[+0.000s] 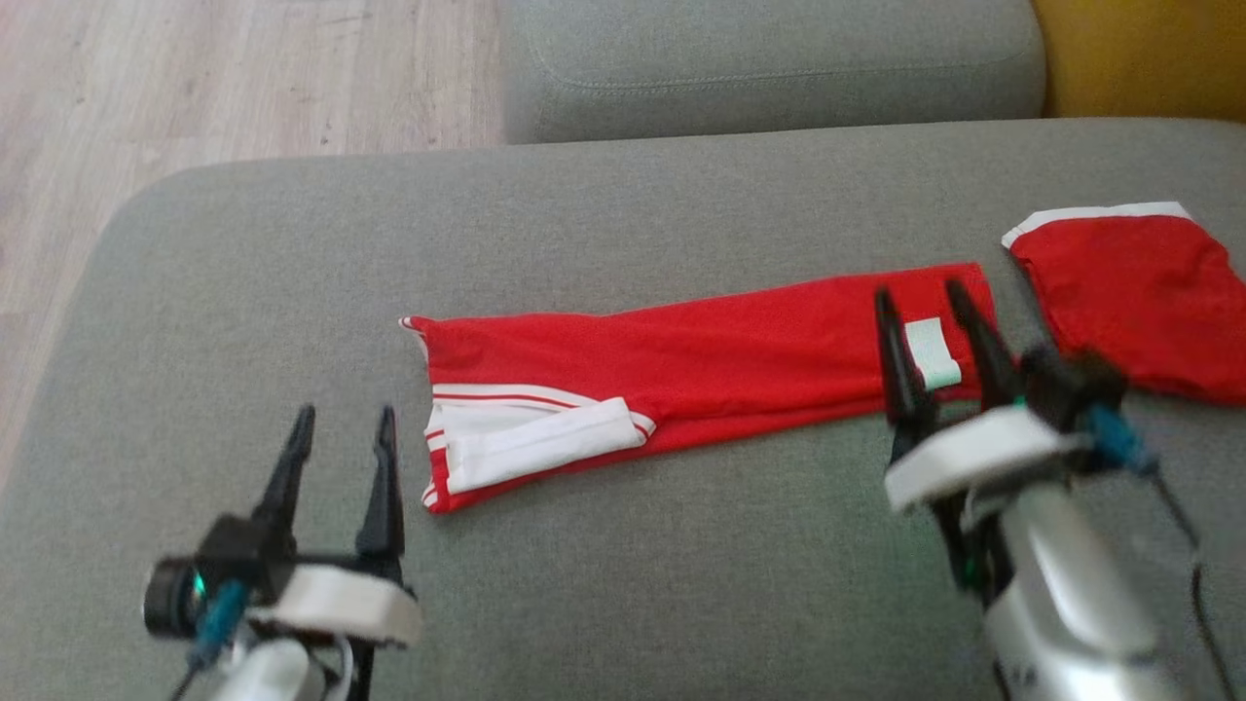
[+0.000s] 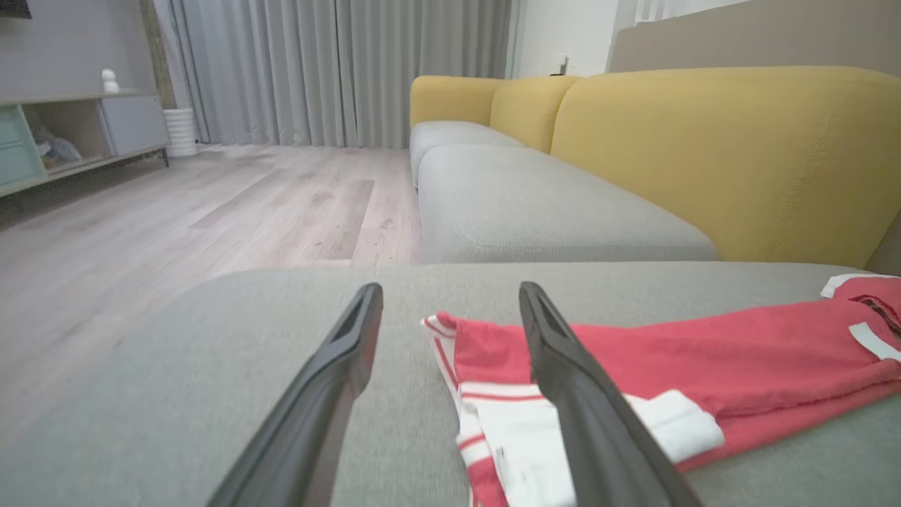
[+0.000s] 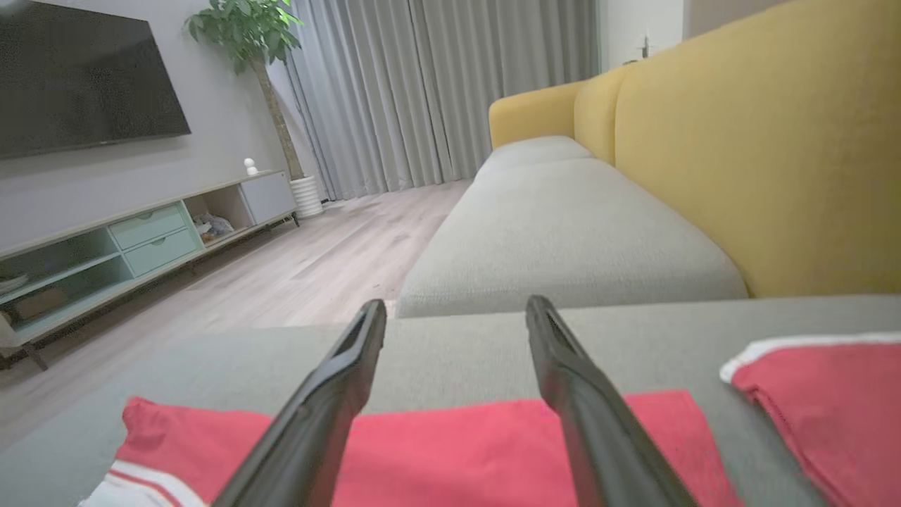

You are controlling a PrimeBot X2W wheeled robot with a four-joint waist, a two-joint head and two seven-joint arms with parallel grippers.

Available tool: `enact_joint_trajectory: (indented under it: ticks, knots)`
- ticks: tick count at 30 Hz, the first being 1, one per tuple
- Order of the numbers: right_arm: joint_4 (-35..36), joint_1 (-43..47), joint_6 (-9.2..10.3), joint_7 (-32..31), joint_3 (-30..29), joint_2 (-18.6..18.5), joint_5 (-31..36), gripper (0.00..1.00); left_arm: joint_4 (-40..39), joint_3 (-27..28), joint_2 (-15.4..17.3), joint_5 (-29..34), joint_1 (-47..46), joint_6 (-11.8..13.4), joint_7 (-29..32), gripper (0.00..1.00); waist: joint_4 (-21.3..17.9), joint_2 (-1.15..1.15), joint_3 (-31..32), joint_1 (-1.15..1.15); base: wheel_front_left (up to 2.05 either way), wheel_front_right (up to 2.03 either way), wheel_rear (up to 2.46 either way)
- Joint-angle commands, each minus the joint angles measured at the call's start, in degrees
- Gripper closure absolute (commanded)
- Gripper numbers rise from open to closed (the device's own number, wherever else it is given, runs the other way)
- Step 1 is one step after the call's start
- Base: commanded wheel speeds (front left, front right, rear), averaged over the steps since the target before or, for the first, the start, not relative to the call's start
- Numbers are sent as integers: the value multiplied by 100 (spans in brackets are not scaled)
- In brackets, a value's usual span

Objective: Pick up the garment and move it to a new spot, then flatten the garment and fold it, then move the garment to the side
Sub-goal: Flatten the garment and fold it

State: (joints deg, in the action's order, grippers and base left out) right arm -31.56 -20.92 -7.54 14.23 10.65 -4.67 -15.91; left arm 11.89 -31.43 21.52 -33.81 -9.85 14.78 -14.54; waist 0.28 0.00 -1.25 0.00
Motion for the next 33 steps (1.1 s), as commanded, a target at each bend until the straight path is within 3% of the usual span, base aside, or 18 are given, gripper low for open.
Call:
enact_joint_trajectory:
  ticks: [1, 6, 11, 16, 25, 33]
  knots:
    - [433, 201, 5, 75, 15, 115, 207, 0, -215, 442, -17, 205, -76, -39, -45, 0, 6, 0, -35, 0, 0, 0, 0]
    - [838, 828, 5, 75, 36, 175, 364, 0, -214, 837, -360, 744, 328, -281, -45, 0, 26, 0, -169, 0, 0, 0, 0]
    - [857, 821, 5, 76, -201, 178, 384, 0, -144, 1040, -536, 1105, 318, -524, -45, 0, 61, 0, -345, 0, 0, 0, 0]
    - [130, 324, 5, -168, -796, 178, 772, 0, -73, 1248, -742, 1376, 67, -850, -45, 0, 181, 0, -715, 0, 0, 0, 0]
    - [-1423, -790, 5, -197, -2691, 179, 1397, 0, 31, 1563, -1195, 1669, -225, -1277, -46, 0, 412, 0, -1217, 0, 0, 0, 0]
    - [-2547, -1211, 5, -76, -3485, 179, 2213, 0, 131, 1841, -1361, 1946, -328, -1524, -46, 0, 408, 0, -1313, 0, 0, 0, 0]
